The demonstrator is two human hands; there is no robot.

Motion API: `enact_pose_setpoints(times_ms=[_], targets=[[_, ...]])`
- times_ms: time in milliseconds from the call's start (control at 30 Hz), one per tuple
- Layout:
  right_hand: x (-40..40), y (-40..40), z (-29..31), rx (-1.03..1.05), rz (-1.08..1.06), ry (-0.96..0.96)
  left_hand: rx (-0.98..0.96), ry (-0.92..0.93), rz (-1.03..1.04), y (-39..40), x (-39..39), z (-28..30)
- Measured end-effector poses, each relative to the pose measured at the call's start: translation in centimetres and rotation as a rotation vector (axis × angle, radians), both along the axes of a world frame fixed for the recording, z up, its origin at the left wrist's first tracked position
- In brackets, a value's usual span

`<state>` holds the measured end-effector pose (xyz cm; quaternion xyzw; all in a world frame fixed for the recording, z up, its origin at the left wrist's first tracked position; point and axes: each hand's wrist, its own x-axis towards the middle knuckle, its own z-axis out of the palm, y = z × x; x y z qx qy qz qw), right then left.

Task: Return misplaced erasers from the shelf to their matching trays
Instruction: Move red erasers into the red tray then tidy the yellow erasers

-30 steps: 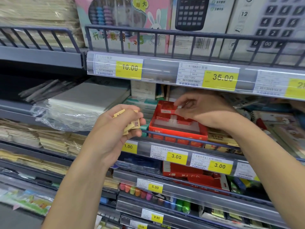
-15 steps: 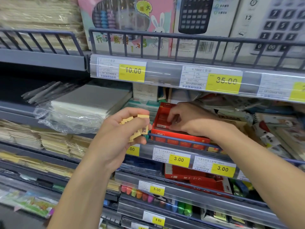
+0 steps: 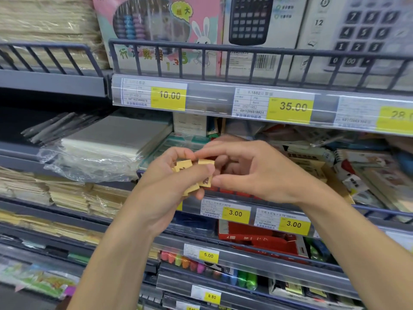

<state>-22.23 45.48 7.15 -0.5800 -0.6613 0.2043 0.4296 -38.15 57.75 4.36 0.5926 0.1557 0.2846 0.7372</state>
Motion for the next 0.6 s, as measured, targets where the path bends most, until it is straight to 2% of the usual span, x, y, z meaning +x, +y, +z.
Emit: enact_pose_setpoints(times_ms=[400, 500, 600], targets=[[0.7, -2.4, -2.2, 0.28, -0.096, 0.233, -0.005, 0.018, -0.103, -1.2, 0.1, -0.2], [0.5, -3.1, -2.7, 0.3, -0.169, 0.185, 0.046, 0.015, -0.116, -1.6, 0.4, -0.2], [0.5, -4.2, -2.8, 0.304, -0.305, 0.008, 0.06, 0.018, -0.126, -1.9, 1.0, 0.0]])
